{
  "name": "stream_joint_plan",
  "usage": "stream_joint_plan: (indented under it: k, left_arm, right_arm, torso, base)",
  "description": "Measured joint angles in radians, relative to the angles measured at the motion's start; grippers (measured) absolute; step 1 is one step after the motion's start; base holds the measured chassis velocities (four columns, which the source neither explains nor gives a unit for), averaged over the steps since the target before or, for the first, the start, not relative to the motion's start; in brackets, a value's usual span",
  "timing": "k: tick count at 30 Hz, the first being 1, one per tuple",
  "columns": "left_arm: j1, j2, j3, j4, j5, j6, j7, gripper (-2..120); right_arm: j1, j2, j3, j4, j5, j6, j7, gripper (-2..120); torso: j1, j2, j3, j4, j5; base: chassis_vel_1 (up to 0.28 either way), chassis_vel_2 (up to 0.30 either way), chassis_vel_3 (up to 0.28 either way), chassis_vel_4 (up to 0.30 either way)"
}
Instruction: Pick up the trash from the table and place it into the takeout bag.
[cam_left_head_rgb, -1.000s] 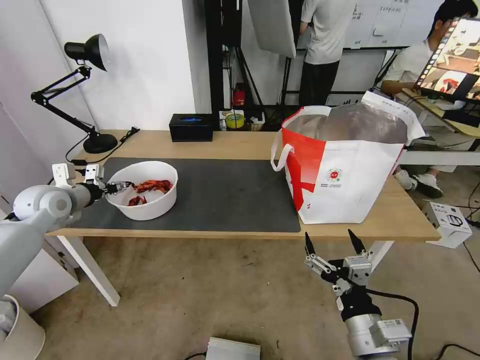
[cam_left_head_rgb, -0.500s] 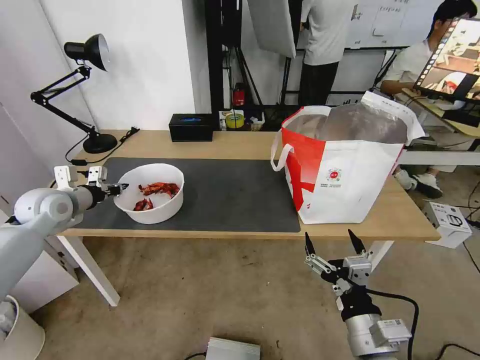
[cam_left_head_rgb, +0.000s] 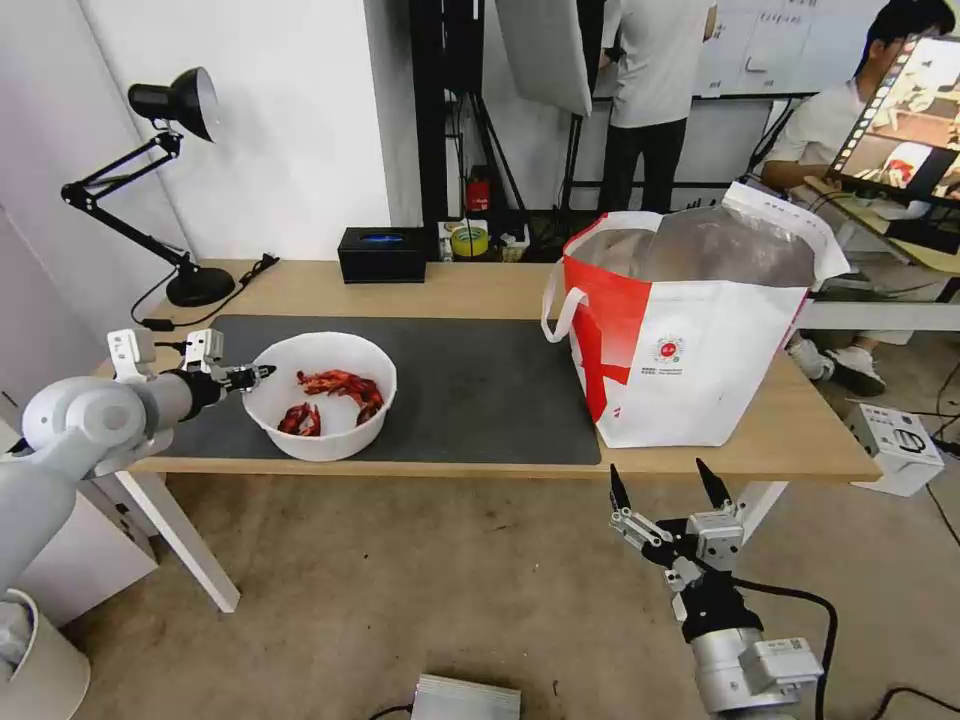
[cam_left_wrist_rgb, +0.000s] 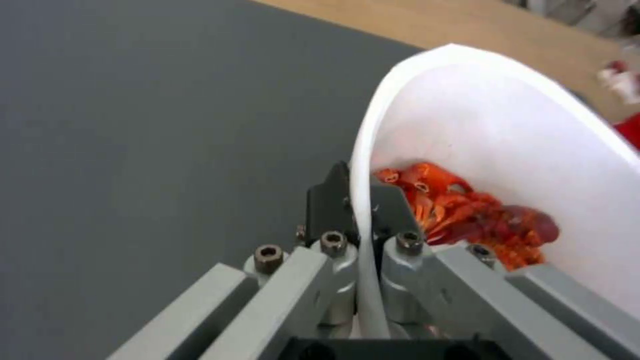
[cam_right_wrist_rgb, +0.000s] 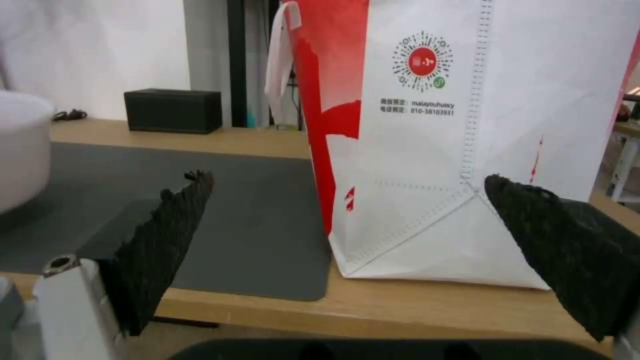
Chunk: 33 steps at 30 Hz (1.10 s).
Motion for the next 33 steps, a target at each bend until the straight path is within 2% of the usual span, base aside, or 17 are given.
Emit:
stream_joint_plan:
  k: [11,14,15,23,25,26,28,31,32,33]
  left_arm:
    - [-0.008,0.035,-0.026,-0.135,-0.141,-0.004,-0.07,0]
    - [-0.065,0.038,0.001,-0.198,-0.19,-0.009,-0.095,0]
    - [-0.065,0.038,0.001,-0.198,-0.19,-0.009,-0.095,0]
    - [-0.232,0.011,0.127,-0.28,-0.261,-0.026,-0.133,0]
    - [-0.301,-0.019,0.182,-0.291,-0.274,-0.032,-0.146,0]
    - [-0.301,-0.019,0.182,-0.291,-0.274,-0.032,-0.146,0]
    - [-0.388,-0.067,0.249,-0.292,-0.284,-0.037,-0.154,0]
    - [-0.414,-0.085,0.272,-0.29,-0.285,-0.038,-0.157,0]
    - [-0.471,-0.129,0.328,-0.284,-0.286,-0.043,-0.16,0]
    - [-0.471,-0.129,0.328,-0.284,-0.286,-0.043,-0.16,0]
  right_arm:
    - [0.0,0.0,0.0,0.0,0.0,0.0,0.0,100]
    - [0.0,0.0,0.0,0.0,0.0,0.0,0.0,100]
    - [0.0,0.0,0.0,0.0,0.0,0.0,0.0,100]
    - [0.0,0.0,0.0,0.0,0.0,0.0,0.0,100]
    - [0.0,0.0,0.0,0.0,0.0,0.0,0.0,100]
    - [0.0,0.0,0.0,0.0,0.0,0.0,0.0,100]
    - [0.0,0.0,0.0,0.0,0.0,0.0,0.0,100]
    - [0.0,0.0,0.0,0.0,0.0,0.0,0.0,100]
    - [0.0,0.0,0.0,0.0,0.0,0.0,0.0,100]
    - [0.0,0.0,0.0,0.0,0.0,0.0,0.0,100]
  torso:
    - [0.0,0.0,0.0,0.0001,0.0]
    - [0.0,0.0,0.0,0.0001,0.0001]
    - [0.0,0.0,0.0,0.0001,0.0001]
    - [0.0,0.0,0.0,0.0001,0.0001]
    - [0.0,0.0,0.0,0.0001,0.0002]
    - [0.0,0.0,0.0,0.0001,0.0002]
    - [0.0,0.0,0.0,0.0001,0.0002]
    - [0.0,0.0,0.0,0.0001,0.0001]
    - [0.0,0.0,0.0,-0.0002,0.0003]
    - [0.0,0.0,0.0,-0.0002,0.0003]
  base:
    - [0.0,0.0,0.0,0.0]
    - [0.0,0.0,0.0,0.0]
    - [0.0,0.0,0.0,0.0]
    - [0.0,0.0,0.0,0.0]
    - [0.0,0.0,0.0,0.0]
    - [0.0,0.0,0.0,0.0]
    - [0.0,0.0,0.0,0.0]
    - [0.0,0.0,0.0,0.0]
    - [0.0,0.0,0.0,0.0]
    - [0.0,0.0,0.0,0.0]
